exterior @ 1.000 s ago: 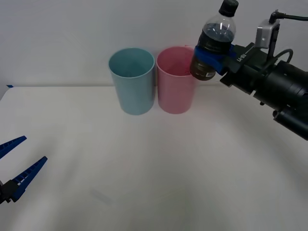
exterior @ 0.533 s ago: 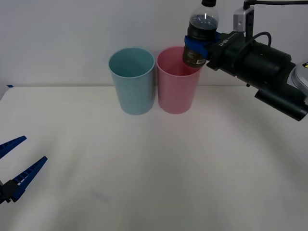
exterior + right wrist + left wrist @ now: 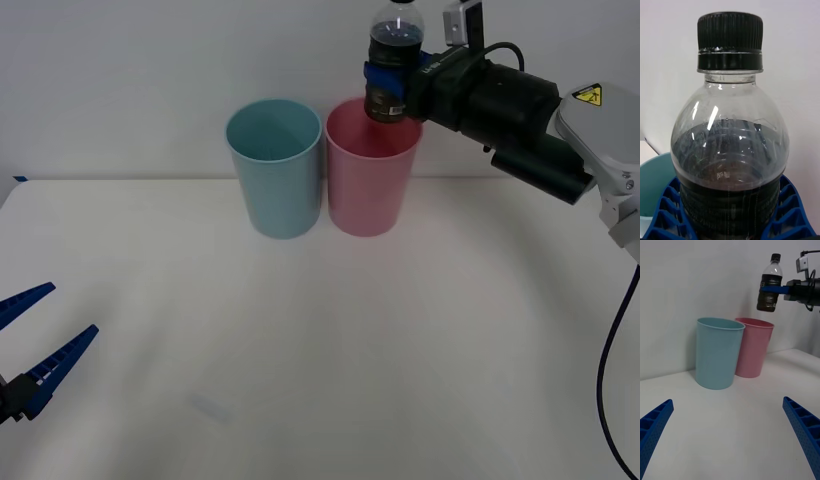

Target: Grasp the object on the table and drop it into the matching bin: aluminum can to the light blue bin, PET bottle to the pink bin.

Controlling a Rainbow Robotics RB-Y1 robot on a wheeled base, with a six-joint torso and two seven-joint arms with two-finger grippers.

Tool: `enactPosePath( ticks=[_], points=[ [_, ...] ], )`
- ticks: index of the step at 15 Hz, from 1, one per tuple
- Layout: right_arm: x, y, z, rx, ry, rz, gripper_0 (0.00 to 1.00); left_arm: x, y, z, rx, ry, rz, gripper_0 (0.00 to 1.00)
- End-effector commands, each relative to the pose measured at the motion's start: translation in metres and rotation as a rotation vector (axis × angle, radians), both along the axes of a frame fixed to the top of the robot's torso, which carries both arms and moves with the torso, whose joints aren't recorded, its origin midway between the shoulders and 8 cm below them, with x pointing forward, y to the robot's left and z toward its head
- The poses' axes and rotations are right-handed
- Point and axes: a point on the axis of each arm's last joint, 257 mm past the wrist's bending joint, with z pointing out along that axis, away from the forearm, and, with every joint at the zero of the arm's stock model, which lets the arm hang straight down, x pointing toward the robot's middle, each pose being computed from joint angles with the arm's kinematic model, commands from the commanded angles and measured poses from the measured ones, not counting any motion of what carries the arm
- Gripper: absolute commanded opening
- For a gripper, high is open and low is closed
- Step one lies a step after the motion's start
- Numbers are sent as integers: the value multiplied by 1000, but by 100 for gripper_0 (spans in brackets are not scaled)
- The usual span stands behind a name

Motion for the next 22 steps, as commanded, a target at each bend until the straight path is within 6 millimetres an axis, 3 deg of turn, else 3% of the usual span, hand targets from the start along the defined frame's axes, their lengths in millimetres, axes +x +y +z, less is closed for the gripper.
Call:
enactPosePath(
  ticks=[1,4,6,7,8,9,13,16,22],
  points=[
    [17,9,-2,-10,24,-6,0,0,0,0,0,0,0,100],
    [23,11,-4,-9,36,-12,1,0,0,0,0,0,0,100],
    [23,11,-4,-8,37,-12,9,0,0,0,0,0,0,100],
    [23,11,-5,-8,38,-11,22,0,0,0,0,0,0,100],
    [23,11,-3,-9,34,-11,81,0,0,0,0,0,0,100],
    [23,11,-4,-9,35,-12,100,0,0,0,0,0,0,100],
    [22,12,-3,-6,30,-7,100,0,0,0,0,0,0,100],
    [8,13,-5,10,16,14,100,0,0,0,0,0,0,100],
    [-49,-1,-14,25,-32,67,100,0,0,0,0,0,0,100]
  ],
)
